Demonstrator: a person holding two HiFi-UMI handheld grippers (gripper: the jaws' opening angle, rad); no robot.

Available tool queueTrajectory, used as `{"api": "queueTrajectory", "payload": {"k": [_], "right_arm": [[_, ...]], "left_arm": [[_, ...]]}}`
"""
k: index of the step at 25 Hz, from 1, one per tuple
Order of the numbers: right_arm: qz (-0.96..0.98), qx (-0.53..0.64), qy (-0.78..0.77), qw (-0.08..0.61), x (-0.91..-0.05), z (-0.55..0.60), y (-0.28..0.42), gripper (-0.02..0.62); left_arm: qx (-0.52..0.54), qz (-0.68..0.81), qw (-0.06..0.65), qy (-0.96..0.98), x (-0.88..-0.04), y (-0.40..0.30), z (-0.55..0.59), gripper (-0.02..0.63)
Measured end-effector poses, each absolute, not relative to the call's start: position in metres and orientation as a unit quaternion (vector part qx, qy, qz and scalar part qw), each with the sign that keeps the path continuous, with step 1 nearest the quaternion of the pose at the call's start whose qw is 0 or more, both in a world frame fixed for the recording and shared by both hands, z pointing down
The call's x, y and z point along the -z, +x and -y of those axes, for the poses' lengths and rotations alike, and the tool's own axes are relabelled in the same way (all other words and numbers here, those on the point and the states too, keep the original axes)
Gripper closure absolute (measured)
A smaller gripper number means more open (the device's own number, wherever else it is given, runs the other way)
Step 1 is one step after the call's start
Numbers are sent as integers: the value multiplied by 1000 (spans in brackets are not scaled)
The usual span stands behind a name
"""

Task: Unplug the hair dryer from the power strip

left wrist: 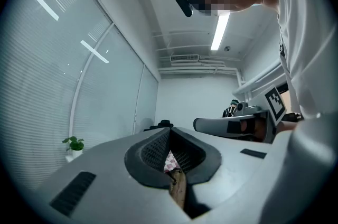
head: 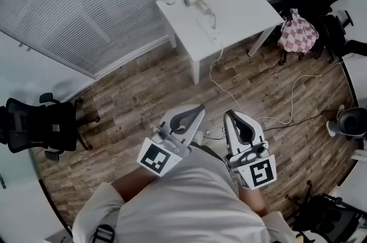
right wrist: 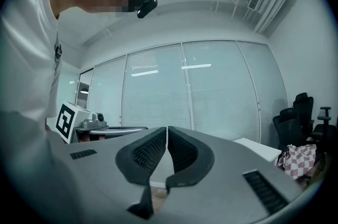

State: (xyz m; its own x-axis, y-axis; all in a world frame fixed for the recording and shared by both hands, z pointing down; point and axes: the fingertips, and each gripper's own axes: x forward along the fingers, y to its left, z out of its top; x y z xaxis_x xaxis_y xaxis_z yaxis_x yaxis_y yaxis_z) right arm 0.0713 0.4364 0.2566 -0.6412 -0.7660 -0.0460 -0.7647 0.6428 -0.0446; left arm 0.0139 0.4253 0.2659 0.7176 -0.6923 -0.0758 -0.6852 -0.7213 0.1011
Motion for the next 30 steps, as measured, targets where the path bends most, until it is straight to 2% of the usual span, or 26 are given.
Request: {"api": "queueTrajectory", "payload": {"k": [14, 30], "right_arm": [[-911, 10, -412, 26, -261, -406, 77, 561], [-915, 10, -403, 10, -265, -307, 50, 561]], "left_arm": [[52, 380, 34, 923, -268, 23, -400, 577], [53, 379, 40, 923, -273, 1, -303, 577]]}}
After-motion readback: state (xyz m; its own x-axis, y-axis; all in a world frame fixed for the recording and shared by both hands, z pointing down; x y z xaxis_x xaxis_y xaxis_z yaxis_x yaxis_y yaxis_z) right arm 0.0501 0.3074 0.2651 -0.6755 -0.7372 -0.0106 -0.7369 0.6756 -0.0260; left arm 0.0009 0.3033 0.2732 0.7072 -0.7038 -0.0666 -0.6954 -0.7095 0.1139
